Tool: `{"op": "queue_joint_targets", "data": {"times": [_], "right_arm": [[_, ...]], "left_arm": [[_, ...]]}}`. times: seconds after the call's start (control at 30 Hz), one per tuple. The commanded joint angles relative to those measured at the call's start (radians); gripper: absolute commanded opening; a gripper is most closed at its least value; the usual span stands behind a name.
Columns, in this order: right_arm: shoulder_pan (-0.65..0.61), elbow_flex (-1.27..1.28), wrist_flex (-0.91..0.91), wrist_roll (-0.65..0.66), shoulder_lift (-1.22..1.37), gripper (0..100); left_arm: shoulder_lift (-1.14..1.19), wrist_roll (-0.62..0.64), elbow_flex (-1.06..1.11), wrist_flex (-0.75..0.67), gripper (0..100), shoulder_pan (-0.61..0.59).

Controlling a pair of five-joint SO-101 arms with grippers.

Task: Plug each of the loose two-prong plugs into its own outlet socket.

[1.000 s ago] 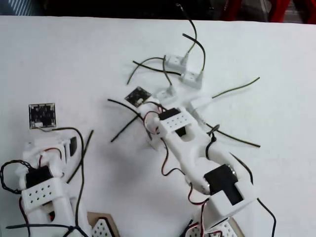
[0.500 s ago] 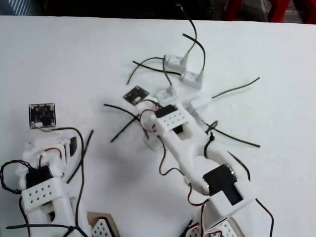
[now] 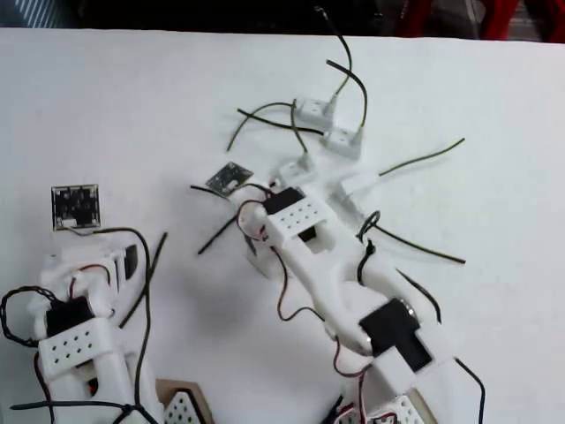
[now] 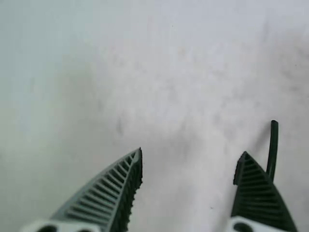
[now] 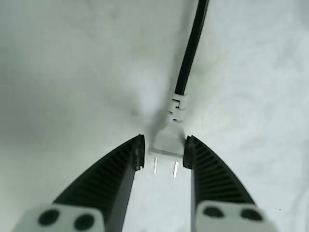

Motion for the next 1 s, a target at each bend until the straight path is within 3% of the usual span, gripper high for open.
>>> {"op": "queue_joint_targets", "data": {"times": [0.0, 0.47, 0.87, 0.97], "right_arm": [[-0.015, -0.012, 0.025, -0.009, -0.113, 13.1], [-0.027, 0.164, -0.119, -0.002, -0.133, 13.0], [0.012, 0.169, -0.165, -0.002, -0.018, 12.8], [0.012, 0.169, -0.166, -0.002, -0.018, 7.9]], "left_arm": [[-0.019, -0.008, -0.003, -0.020, 30, 0.010], [-0.019, -0.008, -0.003, -0.020, 30, 0.010], [-0.019, -0.008, -0.002, -0.020, 30, 0.010], [-0.019, -0.008, -0.002, -0.020, 30, 0.010]]}}
